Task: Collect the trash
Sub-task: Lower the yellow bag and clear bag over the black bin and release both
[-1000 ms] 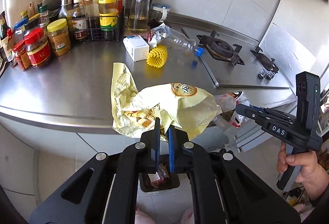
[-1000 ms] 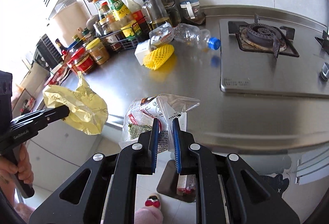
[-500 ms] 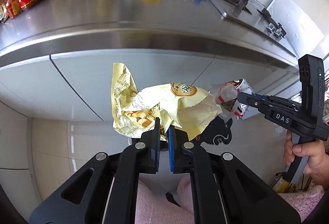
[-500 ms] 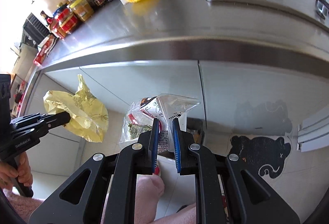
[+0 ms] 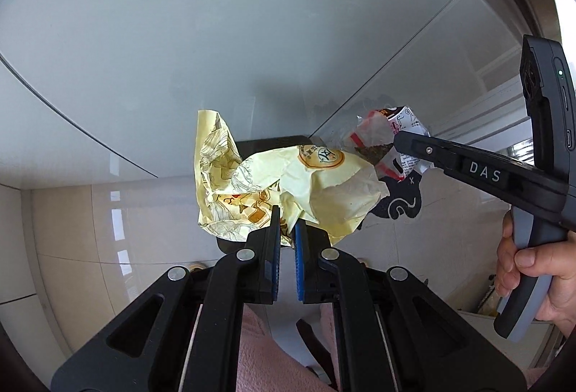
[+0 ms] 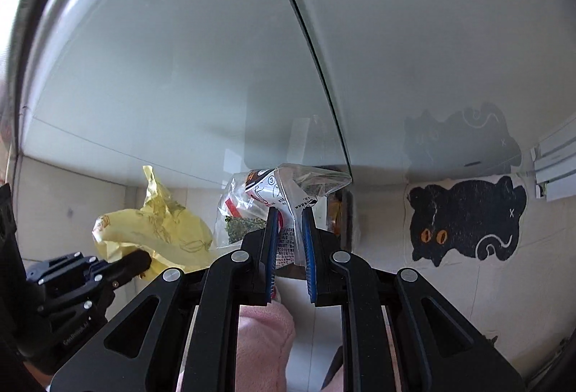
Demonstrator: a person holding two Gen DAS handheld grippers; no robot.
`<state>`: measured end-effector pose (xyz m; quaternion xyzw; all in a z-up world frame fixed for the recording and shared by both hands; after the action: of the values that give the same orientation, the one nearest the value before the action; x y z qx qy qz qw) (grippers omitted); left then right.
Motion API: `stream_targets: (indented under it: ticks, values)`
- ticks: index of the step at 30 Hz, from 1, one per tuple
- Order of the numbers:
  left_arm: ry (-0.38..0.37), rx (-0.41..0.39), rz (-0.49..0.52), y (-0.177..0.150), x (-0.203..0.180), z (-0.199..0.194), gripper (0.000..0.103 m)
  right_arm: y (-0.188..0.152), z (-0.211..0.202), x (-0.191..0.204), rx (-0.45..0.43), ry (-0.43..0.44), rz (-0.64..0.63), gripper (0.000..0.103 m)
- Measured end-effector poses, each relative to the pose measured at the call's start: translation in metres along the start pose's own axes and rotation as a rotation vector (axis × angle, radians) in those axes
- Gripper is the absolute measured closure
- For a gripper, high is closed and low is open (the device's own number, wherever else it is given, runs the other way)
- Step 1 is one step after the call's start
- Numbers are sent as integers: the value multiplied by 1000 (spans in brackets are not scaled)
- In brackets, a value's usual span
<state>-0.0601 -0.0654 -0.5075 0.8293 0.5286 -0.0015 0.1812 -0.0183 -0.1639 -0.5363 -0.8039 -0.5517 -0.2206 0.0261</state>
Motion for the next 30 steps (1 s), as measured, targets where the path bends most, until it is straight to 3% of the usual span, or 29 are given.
stream_targets:
  ticks: [9, 16, 17, 19, 23, 25, 27, 30]
  values:
    - [-56, 59, -28, -21, 13, 56, 98, -2, 70, -10, 66, -37, 106, 88]
    - [-61, 79, -40, -24, 20, 70, 93, -2, 84, 6, 66, 7, 147, 83]
    - [-59, 82, -48, -23, 22, 71, 88, -1, 85, 8, 66, 10, 152, 79]
    - [-55, 81, -61, -21, 24, 69, 80, 0, 85, 10, 65, 14, 170, 42]
    - [-46, 74, -69, -20, 29, 65, 67, 4, 80, 11, 51, 22, 192, 38]
    - [-46, 70, -73, -19, 29, 61, 55, 6, 78, 10, 48, 28, 204, 29]
    - [-38, 60, -74, -19, 31, 56, 37, 8, 74, 10, 45, 30, 211, 21]
    - [-22, 46, -83, -14, 33, 46, 21, 11, 66, 8, 30, 16, 205, 4]
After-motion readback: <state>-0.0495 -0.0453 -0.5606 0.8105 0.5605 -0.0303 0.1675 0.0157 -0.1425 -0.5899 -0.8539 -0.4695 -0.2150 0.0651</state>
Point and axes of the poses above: each gripper's, at about its wrist camera, not at the fingertips, and z roughly the way its jaws point, x to its left, y to its top, the point moved 9 cm from there along z, roughly the way its jaws point, and after that the axes turned 13 degrees about z, right-handed, at the moved point
